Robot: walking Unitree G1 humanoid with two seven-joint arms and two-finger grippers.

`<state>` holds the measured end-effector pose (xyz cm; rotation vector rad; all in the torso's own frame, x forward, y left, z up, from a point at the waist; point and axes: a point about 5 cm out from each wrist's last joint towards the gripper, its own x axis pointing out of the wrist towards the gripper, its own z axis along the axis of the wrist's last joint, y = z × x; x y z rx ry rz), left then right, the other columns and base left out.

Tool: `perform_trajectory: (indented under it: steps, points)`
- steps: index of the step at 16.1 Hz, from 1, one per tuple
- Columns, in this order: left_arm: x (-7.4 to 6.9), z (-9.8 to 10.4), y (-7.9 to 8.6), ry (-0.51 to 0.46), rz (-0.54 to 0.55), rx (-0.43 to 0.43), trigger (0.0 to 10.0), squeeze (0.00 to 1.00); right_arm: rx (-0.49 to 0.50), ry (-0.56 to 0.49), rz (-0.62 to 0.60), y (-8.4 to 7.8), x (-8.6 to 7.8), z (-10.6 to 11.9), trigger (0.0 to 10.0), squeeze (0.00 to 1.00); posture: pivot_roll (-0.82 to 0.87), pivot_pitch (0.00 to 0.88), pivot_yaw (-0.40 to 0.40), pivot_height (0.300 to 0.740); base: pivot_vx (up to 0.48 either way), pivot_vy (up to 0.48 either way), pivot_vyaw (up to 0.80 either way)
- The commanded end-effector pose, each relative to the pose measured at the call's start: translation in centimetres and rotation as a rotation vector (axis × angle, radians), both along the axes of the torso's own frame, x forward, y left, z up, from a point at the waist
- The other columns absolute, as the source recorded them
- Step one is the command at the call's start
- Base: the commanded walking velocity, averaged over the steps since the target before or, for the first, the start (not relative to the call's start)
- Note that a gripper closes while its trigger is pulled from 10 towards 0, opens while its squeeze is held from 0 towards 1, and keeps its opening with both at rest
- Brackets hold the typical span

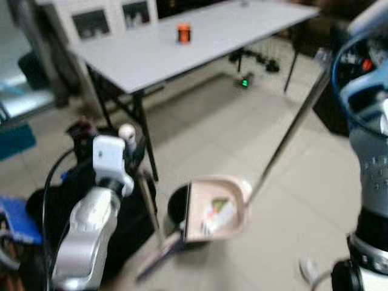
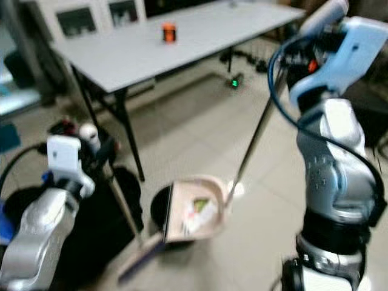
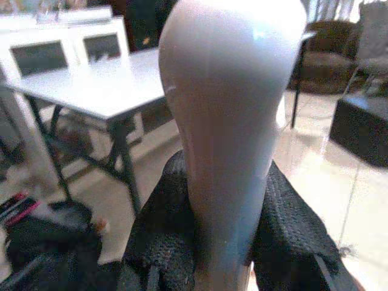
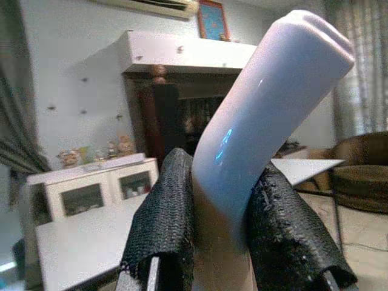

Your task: Sweep floor

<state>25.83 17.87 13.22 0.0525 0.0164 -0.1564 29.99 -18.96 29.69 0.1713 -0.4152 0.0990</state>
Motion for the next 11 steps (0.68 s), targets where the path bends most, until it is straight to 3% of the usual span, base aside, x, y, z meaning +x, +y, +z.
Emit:
perform_trajectory:
  steps: [1, 4, 11]
  points:
    - [0.0, 0.9, 0.7, -0.044, 0.015, 0.033, 10.0, 0.0, 0.012, -0.061, 0.031, 0.5, -0.3, 1.1, 10.0, 0.0, -0.02, 0.0, 0.027, 0.74, 0.364, 0.0, 0.0]
    - [-1.0, -0.1, 1.4, 0.005, 0.021, 0.058, 10.0, 0.0, 0.014, -0.063, 0.027, 0.5, -0.1, 1.0, 10.0, 0.0, -0.01, 0.0, 0.025, 0.74, 0.348, 0.0, 0.0]
    - [-2.3, -2.3, 2.5, 0.098, 0.068, 0.125, 10.0, 0.0, 0.019, -0.107, 0.028, 0.6, 0.4, 0.5, 10.0, 0.0, 0.02, 0.0, 0.016, 0.74, 0.0, 0.0, 0.0]
